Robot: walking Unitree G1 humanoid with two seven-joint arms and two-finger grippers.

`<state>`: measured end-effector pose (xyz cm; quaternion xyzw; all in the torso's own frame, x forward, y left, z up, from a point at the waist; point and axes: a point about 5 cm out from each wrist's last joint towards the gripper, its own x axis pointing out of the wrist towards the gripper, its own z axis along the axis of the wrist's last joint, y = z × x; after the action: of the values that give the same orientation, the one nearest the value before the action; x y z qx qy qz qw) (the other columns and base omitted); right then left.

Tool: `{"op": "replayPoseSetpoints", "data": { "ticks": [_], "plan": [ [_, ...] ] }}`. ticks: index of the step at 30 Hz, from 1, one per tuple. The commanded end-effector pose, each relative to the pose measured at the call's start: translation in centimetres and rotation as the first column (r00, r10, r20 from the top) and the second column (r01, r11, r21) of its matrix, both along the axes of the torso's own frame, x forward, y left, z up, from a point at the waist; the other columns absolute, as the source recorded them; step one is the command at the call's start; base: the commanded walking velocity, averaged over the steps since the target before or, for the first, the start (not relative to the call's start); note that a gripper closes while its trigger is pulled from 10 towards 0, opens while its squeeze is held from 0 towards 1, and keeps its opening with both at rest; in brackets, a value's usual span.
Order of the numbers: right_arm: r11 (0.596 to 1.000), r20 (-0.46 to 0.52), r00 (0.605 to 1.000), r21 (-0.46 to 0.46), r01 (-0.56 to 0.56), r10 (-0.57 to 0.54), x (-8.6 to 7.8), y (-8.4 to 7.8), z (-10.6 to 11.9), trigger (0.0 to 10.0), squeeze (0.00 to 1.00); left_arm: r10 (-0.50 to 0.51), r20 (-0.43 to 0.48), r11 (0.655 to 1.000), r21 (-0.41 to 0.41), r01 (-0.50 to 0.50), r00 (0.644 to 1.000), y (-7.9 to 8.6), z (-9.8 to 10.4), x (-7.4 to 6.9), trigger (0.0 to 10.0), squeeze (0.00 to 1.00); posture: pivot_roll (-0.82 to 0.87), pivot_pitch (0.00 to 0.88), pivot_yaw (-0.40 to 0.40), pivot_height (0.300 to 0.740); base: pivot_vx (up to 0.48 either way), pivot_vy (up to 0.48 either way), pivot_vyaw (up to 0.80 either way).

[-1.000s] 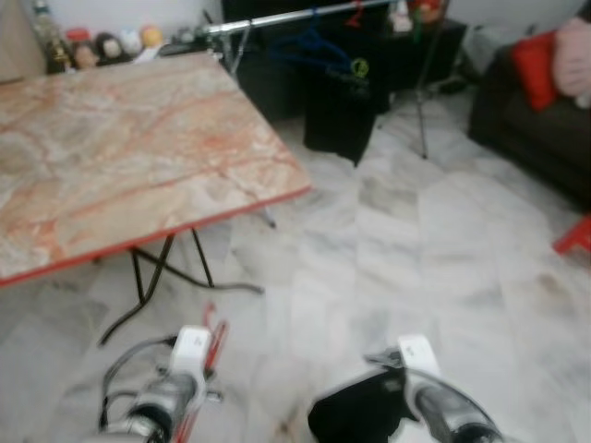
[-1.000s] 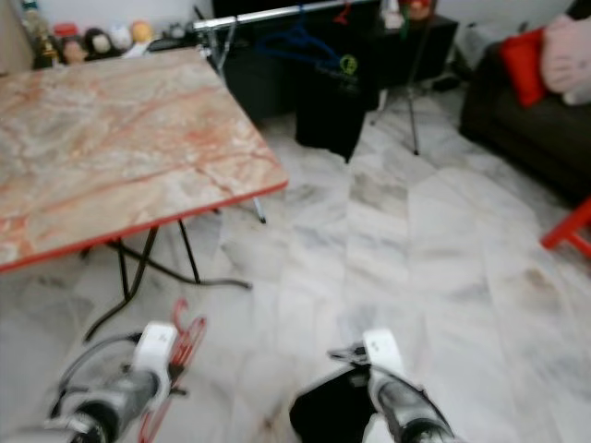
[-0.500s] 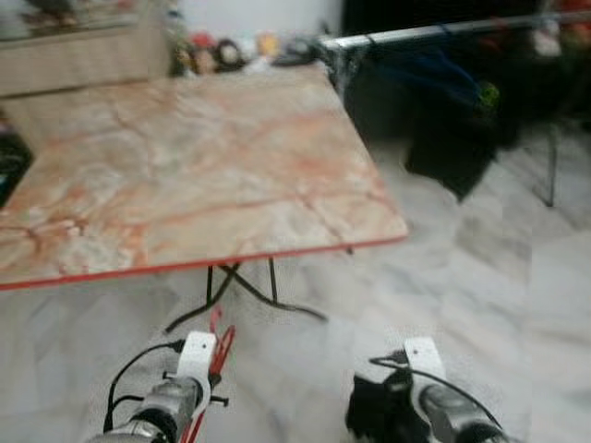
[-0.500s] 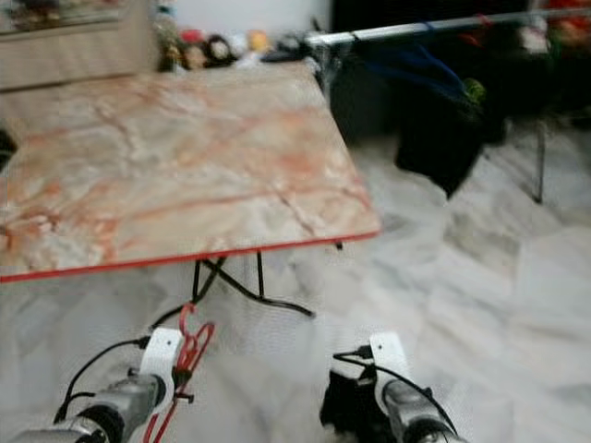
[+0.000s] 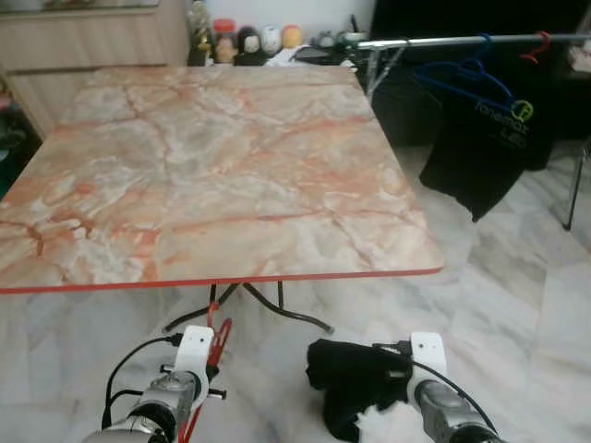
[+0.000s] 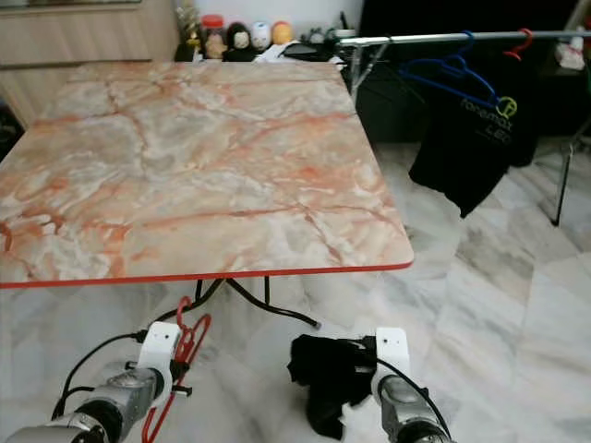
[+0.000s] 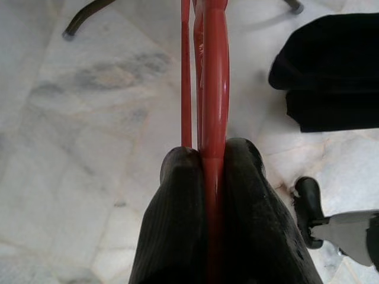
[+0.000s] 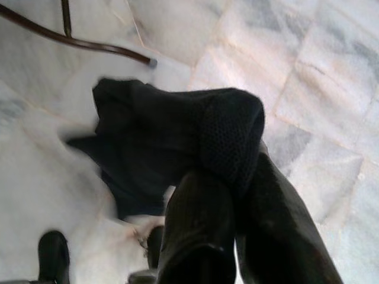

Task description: Hang hanger

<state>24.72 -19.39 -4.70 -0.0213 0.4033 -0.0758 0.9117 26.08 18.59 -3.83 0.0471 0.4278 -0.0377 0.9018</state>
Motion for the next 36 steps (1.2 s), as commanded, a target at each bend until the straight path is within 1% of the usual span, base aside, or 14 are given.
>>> {"op": "replayPoseSetpoints", "data": {
  "ticks": [1, 10, 12, 15, 16, 20, 22, 24, 27, 28, 31, 32, 34, 36],
  "plan": [
    [1.0, 0.042, 0.999, -0.016, 0.027, -0.027, 0.2, -0.4, 0.3, 10.0, 0.0, -0.015, -0.021, 0.999, 0.027, 0.016, 1.0, 0.3, -0.2, -0.3, 10.0, 0.0, -0.1, 0.0, -0.024, 0.74, 0.0, 0.0, 0.0],
    [0.996, 0.18, 0.982, -0.057, 0.075, -0.064, 0.7, -0.8, 1.1, 10.0, 0.0, -0.033, -0.025, 0.999, 0.035, 0.034, 0.999, 0.1, -0.2, -0.2, 10.0, 0.0, -0.11, 0.0, -0.016, 0.74, 0.0, 0.0, 0.0],
    [0.987, 0.289, 0.956, -0.137, 0.089, -0.046, 2.6, -2.1, 3.2, 10.0, 0.0, -0.04, -0.027, 0.999, 0.037, 0.041, 0.999, 0.1, -0.2, -0.2, 10.0, 0.0, -0.13, 0.0, -0.008, 0.74, 0.0, 0.0, 0.0],
    [0.967, 0.469, 0.883, -0.225, 0.117, 0.002, 5.2, -3.7, 7.4, 10.0, 0.0, -0.045, -0.027, 0.998, 0.038, 0.046, 0.999, 0.1, -0.2, -0.2, 10.0, 0.0, -0.13, 0.0, -0.007, 0.74, 0.0, 0.0, 0.0],
    [0.958, 0.528, 0.849, -0.252, 0.139, 0.015, 5.4, -3.9, 8.5, 10.0, 0.0, -0.05, -0.027, 0.998, 0.039, 0.051, 0.998, 0.1, -0.1, -0.2, 10.0, 0.0, -0.13, 0.0, -0.009, 0.74, 0.0, 0.0, 0.0],
    [0.944, 0.582, 0.812, -0.291, 0.155, 0.046, 5.3, -4.7, 9.5, 10.0, 0.0, -0.056, -0.026, 0.998, 0.041, 0.057, 0.998, 0.0, -0.1, -0.2, 10.0, 0.0, -0.13, 0.0, -0.009, 0.74, 0.0, 0.0, 0.0],
    [0.922, 0.647, 0.755, -0.35, 0.164, 0.112, 5.3, -5.0, 11.3, 10.0, 0.0, -0.058, -0.025, 0.997, 0.043, 0.059, 0.998, 0.0, -0.1, -0.2, 10.0, 0.0, -0.13, 0.0, -0.009, 0.74, 0.0, 0.0, 0.0],
    [0.92, 0.689, 0.715, -0.348, 0.183, 0.119, 5.2, -5.1, 12.4, 10.0, 0.0, -0.058, -0.024, 0.997, 0.043, 0.059, 0.998, 0.0, -0.1, -0.2, 10.0, 0.0, -0.13, 0.0, -0.021, 0.74, 0.0, 0.0, 0.0],
    [0.923, 0.727, 0.677, -0.33, 0.2, 0.113, 5.0, -5.1, 13.4, 10.0, 0.0, -0.057, -0.022, 0.997, 0.043, 0.058, 0.998, 0.0, -0.1, -0.2, 10.0, 0.0, -0.12, 0.0, -0.026, 0.74, 0.0, 0.0, 0.0],
    [0.927, 0.767, 0.63, -0.314, 0.204, 0.121, 4.9, -4.9, 15.0, 10.0, 0.0, -0.055, -0.02, 0.998, 0.043, 0.056, 0.998, 0.0, -0.1, -0.2, 10.0, 0.0, -0.12, 0.0, -0.027, 0.74, 0.0, 0.0, 0.0],
    [0.925, 0.783, 0.607, -0.32, 0.203, 0.138, 4.8, -4.5, 16.4, 10.0, 0.0, -0.055, -0.018, 0.997, 0.045, 0.055, 0.998, 0.0, -0.1, -0.1, 10.0, 0.0, -0.12, 0.0, -0.029, 0.74, 0.0, 0.0, 0.0],
    [0.929, 0.803, 0.574, -0.318, 0.188, 0.158, 4.9, -3.6, 17.9, 10.0, 0.0, -0.055, -0.016, 0.997, 0.047, 0.055, 0.998, 0.0, -0.1, -0.1, 10.0, 0.0, -0.12, 0.0, -0.032, 0.74, 0.0, 0.0, 0.0],
    [0.93, 0.815, 0.55, -0.324, 0.174, 0.181, 5.2, -2.8, 18.9, 10.0, 0.0, -0.054, -0.015, 0.997, 0.048, 0.055, 0.998, 0.0, -0.1, -0.1, 10.0, 0.0, -0.11, 0.0, -0.036, 0.74, 0.0, 0.0, 0.0],
    [0.932, 0.82, 0.542, -0.321, 0.168, 0.184, 5.5, -2.4, 19.4, 10.0, 0.0, -0.053, -0.016, 0.997, 0.048, 0.054, 0.998, 0.0, -0.1, -0.1, 10.0, 0.0, -0.11, 0.0, -0.038, 0.74, 0.0, 0.0, 0.0]
  ]
}}
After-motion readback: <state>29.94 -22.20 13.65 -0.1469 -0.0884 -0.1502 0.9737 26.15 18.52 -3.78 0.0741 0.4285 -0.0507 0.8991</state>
